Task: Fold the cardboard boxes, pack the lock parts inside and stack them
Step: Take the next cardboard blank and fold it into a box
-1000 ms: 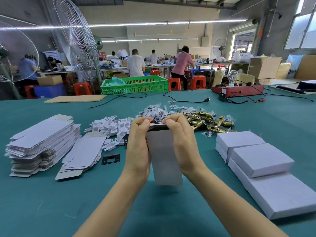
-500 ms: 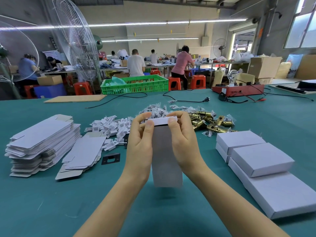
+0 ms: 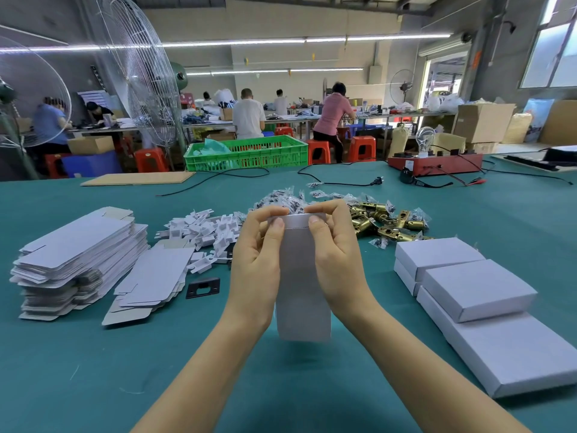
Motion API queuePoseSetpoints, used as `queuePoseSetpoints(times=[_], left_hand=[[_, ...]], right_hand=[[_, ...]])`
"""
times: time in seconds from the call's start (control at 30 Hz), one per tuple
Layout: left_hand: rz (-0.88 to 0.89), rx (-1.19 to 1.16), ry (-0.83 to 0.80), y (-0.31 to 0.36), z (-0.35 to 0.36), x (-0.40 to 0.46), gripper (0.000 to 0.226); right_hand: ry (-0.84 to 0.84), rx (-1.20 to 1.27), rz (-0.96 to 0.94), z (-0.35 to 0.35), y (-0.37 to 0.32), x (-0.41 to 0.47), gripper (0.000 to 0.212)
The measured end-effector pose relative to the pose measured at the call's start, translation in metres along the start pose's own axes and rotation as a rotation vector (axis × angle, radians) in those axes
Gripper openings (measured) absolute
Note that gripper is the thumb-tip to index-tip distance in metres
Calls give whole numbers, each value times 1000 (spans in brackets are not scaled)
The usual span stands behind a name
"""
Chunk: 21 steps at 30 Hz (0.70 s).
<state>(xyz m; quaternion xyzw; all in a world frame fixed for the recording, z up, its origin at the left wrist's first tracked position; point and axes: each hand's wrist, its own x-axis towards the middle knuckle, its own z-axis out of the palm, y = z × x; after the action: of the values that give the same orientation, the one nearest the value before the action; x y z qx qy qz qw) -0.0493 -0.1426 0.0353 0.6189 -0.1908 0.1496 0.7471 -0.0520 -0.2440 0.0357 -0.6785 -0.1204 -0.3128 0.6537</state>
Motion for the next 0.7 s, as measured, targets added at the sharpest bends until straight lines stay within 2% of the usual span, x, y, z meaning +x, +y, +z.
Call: queuePoseSetpoints(times=[0.23,0.37,0.57,0.7], left_hand=[[9,48,-4,-1,-2,1,24],[0,48,4,1,-2,0,14],[-25,-11,18,0,-3,2,11],[-6,-1,18,0,-1,1,9]], right_hand=[[5,12,-1,1,1,0,11],[-2,23,22,1,-1,-2,11],[-28,-9,-28,0,-2,-3,7],[-55,-49,-48,-1,0,-3,14]])
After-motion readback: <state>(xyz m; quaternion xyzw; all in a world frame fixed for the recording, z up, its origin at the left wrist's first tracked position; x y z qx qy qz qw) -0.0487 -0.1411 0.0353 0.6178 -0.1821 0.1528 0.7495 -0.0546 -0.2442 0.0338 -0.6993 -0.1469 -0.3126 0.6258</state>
